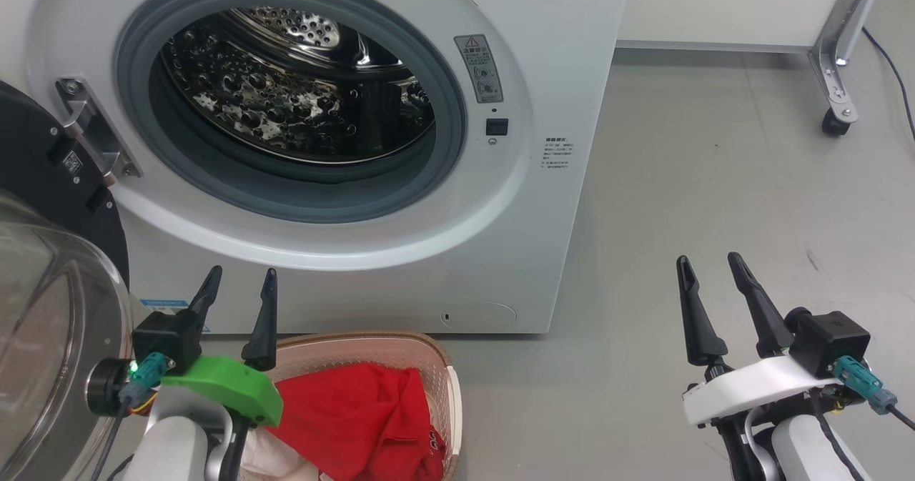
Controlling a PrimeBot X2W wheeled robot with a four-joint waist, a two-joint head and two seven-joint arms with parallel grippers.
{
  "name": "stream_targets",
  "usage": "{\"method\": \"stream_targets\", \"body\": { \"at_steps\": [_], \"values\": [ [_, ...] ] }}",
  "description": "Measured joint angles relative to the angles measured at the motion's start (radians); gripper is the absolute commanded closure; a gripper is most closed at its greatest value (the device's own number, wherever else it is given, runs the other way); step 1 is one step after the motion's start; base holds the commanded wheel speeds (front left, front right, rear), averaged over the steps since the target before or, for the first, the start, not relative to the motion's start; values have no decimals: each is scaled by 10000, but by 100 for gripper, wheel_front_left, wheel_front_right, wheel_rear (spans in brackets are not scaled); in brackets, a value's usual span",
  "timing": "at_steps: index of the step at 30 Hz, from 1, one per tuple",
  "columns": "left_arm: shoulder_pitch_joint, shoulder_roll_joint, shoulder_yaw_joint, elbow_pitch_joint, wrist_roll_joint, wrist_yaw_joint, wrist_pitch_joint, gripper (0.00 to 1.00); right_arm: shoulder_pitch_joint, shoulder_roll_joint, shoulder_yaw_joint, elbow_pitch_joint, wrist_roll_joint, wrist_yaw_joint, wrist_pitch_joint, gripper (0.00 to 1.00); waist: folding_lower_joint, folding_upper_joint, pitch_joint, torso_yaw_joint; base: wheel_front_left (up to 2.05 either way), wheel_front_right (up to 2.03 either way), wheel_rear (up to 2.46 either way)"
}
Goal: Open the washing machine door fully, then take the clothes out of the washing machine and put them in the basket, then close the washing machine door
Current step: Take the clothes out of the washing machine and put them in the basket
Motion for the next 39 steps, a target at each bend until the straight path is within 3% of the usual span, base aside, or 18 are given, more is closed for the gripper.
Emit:
{"method": "stream_targets", "body": {
  "at_steps": [21,39],
  "values": [
    [1407,-36,2,-1747,59,247,-15,0,265,-15,-115,-159,-17,-4,-2,0,0,0,-81,-72,0,0,0],
    [2009,-52,-117,-2313,73,336,-25,0,435,-13,-52,-157,-27,-4,-2,0,0,0,-301,-87,0,0,0]
  ]
}}
